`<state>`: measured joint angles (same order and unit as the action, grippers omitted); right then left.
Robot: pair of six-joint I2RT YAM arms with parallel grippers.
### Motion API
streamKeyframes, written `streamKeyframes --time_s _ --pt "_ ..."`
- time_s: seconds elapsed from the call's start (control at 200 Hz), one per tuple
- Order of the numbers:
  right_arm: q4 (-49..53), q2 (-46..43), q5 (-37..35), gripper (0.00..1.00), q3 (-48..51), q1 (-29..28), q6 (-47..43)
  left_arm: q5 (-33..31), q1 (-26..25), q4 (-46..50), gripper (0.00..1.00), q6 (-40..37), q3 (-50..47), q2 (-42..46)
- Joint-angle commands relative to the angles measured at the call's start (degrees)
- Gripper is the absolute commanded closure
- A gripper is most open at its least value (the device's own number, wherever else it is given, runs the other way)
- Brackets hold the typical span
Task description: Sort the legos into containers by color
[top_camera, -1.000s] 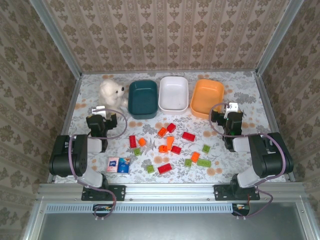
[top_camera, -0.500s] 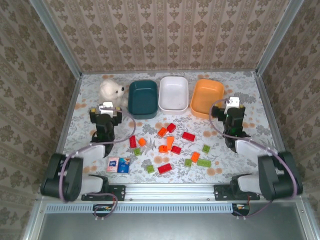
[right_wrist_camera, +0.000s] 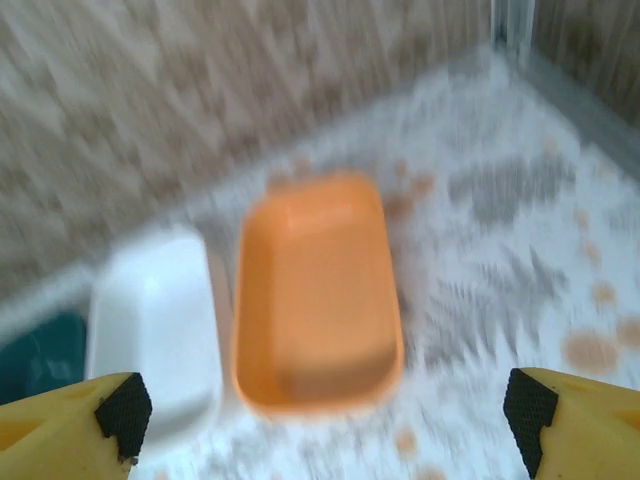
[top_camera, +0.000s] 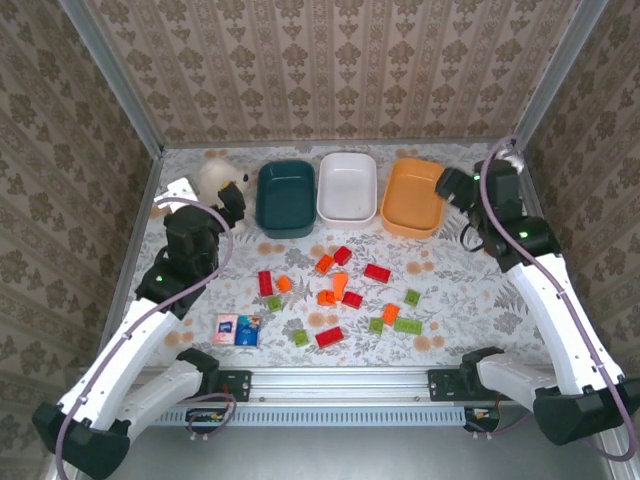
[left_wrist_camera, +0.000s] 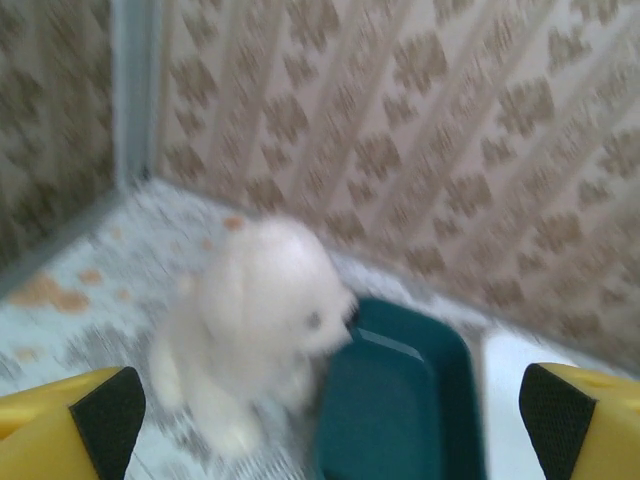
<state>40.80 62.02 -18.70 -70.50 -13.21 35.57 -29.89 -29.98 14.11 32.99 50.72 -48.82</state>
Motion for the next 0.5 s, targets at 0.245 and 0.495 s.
streamKeyframes --time_s 0.245,0.495 --pt "14.92 10.67 15.75 0.28 14.55 -5.75 8.06 18.76 -16.13 21.63 0.0 5.82 -6.13 -3.96" --pt "3.79 18.92 21.2 0.27 21.23 -7.76 9.69 23.35 -19.39 15.12 0.0 5.65 -8.52 -8.93"
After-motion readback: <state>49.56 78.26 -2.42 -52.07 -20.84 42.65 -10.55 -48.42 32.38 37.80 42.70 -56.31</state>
